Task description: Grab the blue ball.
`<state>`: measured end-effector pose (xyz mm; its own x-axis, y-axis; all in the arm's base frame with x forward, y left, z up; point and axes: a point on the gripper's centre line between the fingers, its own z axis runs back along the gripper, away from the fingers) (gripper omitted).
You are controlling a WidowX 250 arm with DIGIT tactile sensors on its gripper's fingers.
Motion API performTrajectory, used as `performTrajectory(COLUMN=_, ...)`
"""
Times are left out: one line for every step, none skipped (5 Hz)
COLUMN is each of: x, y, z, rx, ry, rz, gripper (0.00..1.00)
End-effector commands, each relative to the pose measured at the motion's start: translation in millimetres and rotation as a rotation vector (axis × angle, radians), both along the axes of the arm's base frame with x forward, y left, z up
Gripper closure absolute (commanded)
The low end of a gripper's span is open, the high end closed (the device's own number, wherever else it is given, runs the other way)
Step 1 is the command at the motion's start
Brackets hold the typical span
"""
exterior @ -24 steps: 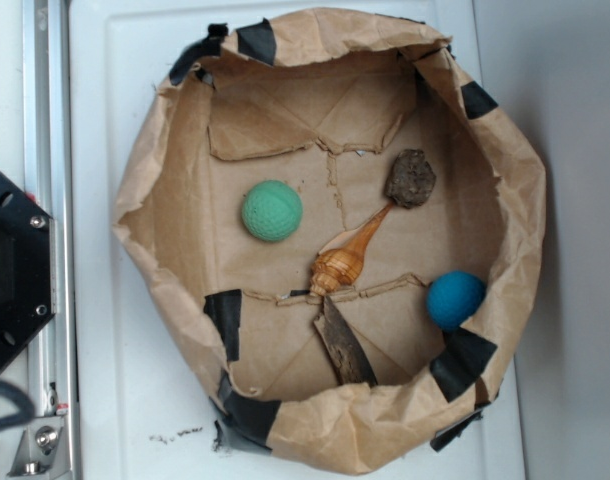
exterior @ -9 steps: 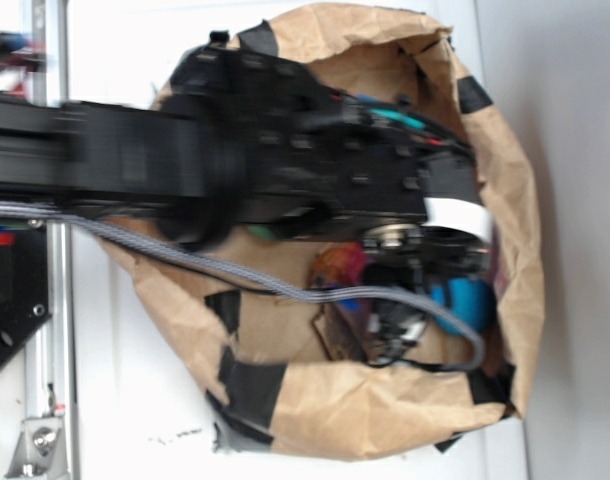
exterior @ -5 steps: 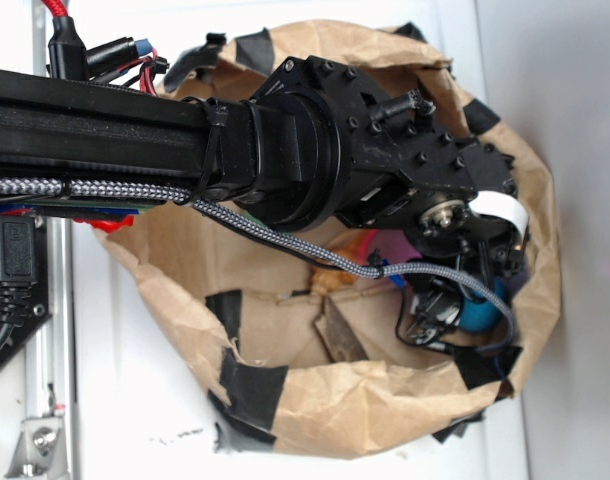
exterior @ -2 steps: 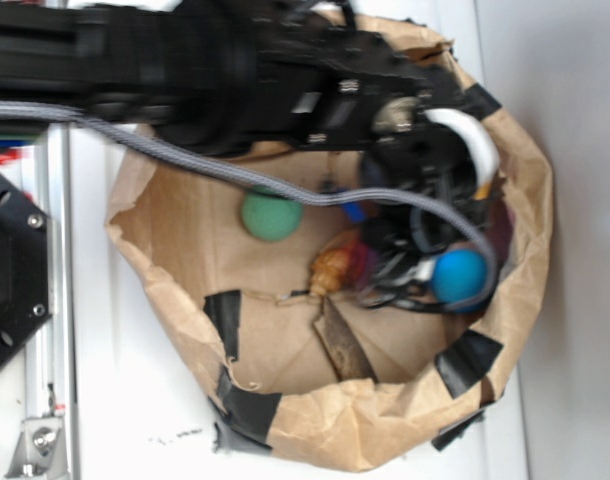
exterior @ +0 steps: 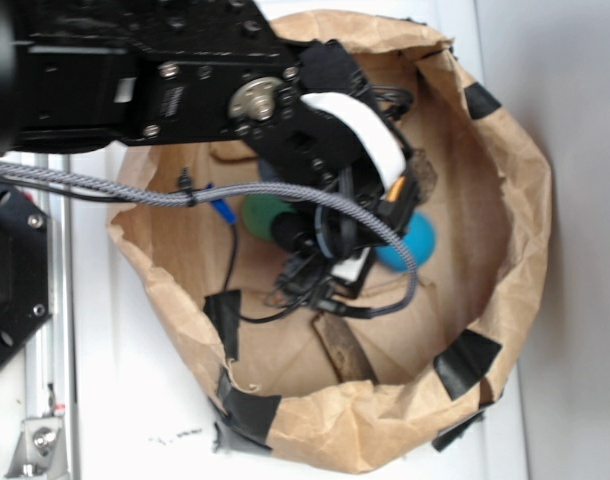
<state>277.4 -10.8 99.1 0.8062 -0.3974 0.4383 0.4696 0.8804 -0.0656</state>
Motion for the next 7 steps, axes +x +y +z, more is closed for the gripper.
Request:
performTrajectory(x=6.1, y=3.2, z=10.5, rx=0.037, ry=-0.011, rz=0.018, gripper=0.18)
performTrajectory(x=11.2, y=2.8, z=0.5, rx=0.051, ry=0.009, rz=0.025, gripper=0.0)
performTrajectory(x=16.7, y=0.1, z=-17.9, rx=0.067, ry=0.03, rz=0.025, gripper=0.0)
performTrajectory(x=25.3, y=-5.1, z=-24.4, rx=0.053, ry=0.028, rz=0.047, gripper=0.0)
performTrajectory(x=30.0, y=-5.2, z=-20.3, rx=0.037, ry=0.016, rz=0.058, gripper=0.0)
performTrajectory(x=32.7, y=-4.5, z=-16.7, rx=0.022, ry=0.013, rz=0.068, gripper=0.0)
performTrajectory(x=34.9, y=-6.8, z=-14.3, rx=0.006, ry=0.015, rz=0.074, gripper=0.0)
